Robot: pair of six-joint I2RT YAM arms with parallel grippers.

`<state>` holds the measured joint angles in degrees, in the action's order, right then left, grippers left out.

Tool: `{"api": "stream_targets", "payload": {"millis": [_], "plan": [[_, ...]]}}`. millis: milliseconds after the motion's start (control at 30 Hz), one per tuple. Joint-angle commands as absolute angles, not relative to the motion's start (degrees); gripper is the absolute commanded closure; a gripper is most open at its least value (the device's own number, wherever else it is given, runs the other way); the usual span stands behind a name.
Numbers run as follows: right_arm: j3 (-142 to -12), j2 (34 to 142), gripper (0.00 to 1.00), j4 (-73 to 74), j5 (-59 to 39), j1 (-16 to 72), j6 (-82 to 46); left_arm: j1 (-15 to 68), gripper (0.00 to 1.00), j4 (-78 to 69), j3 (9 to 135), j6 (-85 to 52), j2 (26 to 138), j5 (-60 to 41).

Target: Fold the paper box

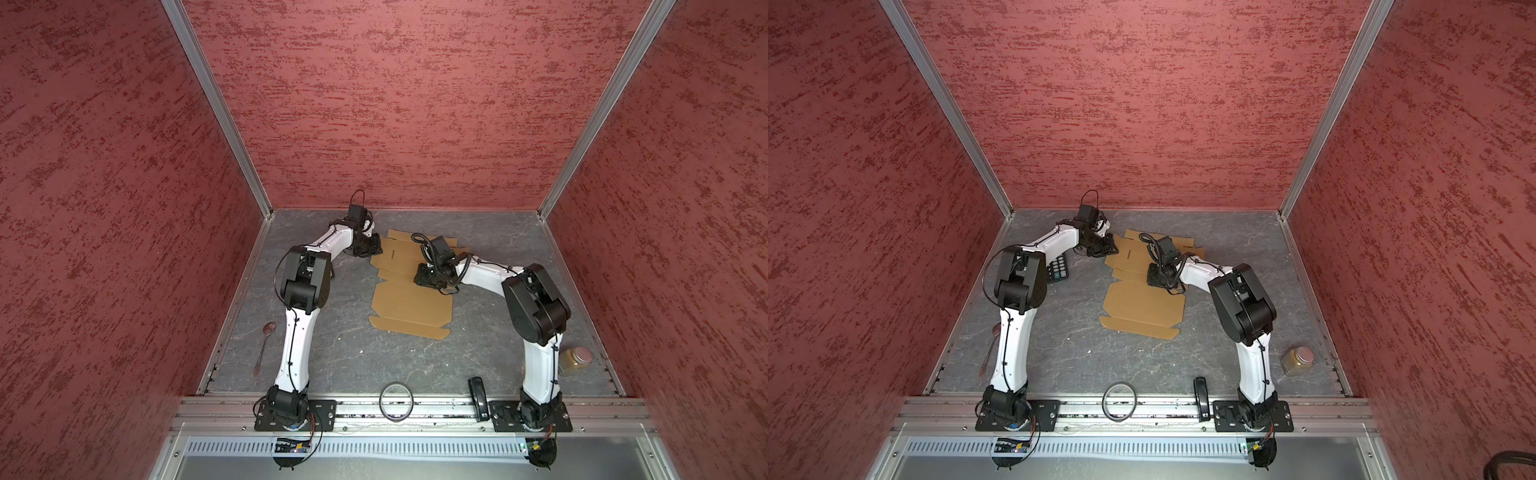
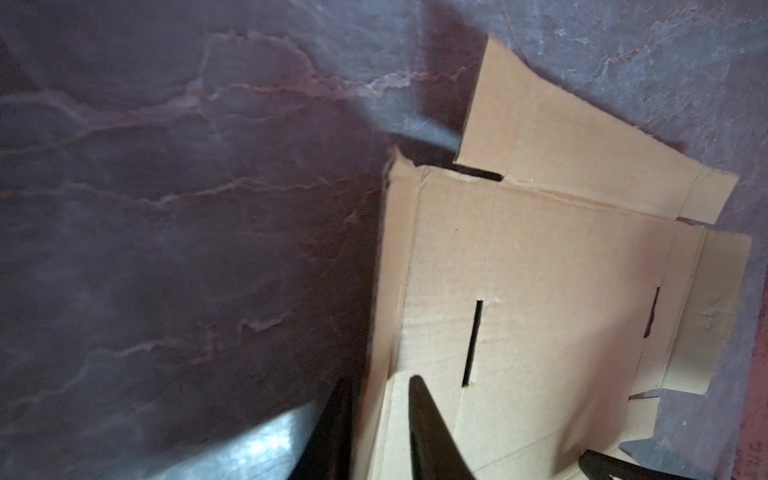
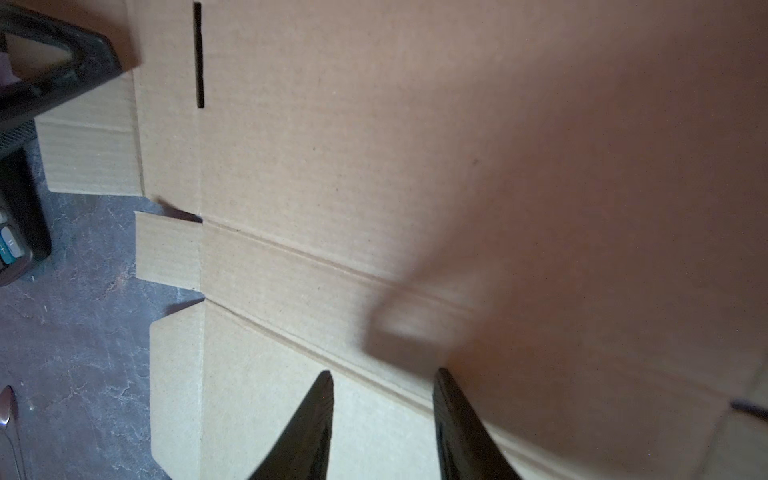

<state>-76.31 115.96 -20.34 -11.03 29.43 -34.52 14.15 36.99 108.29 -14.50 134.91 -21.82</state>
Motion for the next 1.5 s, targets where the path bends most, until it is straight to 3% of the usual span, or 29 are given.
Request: {"api": "stream_targets", "payload": {"millis": [0, 367, 733, 967, 1267, 1467], "plan": [[-74.27, 119.38, 0.59, -22.68, -11.43, 29.75, -35.37, 14.24, 0.82, 35.79, 107.47, -14.29, 134.91, -21.8], [-74.48, 116.78, 0.57, -23.67, -9.38, 29.79, -35.58, 14.24, 0.96, 29.3, 100.36, -17.14, 129.01, -18.34], [-84.63, 115.18, 0.41, -33.31, 5.69, 36.96, -37.05, 15.16, 0.98, 13.79, 80.04, -21.84, 115.56, -15.13], [-86.06, 116.27, 0.4, -25.93, 4.78, 41.67, -37.91, 15.91, 0.98, 10.27, 74.83, -21.31, 112.55, -14.0], [-92.7, 121.4, 0.29, -26.14, 5.71, 44.4, -36.4, 14.25, 0.99, 6.66, 73.49, -21.36, 115.35, -14.71], [-95.35, 124.0, 0.28, -26.26, 6.73, 44.64, -36.38, 12.85, 0.99, 7.05, 74.5, -21.05, 117.48, -17.55]]}}
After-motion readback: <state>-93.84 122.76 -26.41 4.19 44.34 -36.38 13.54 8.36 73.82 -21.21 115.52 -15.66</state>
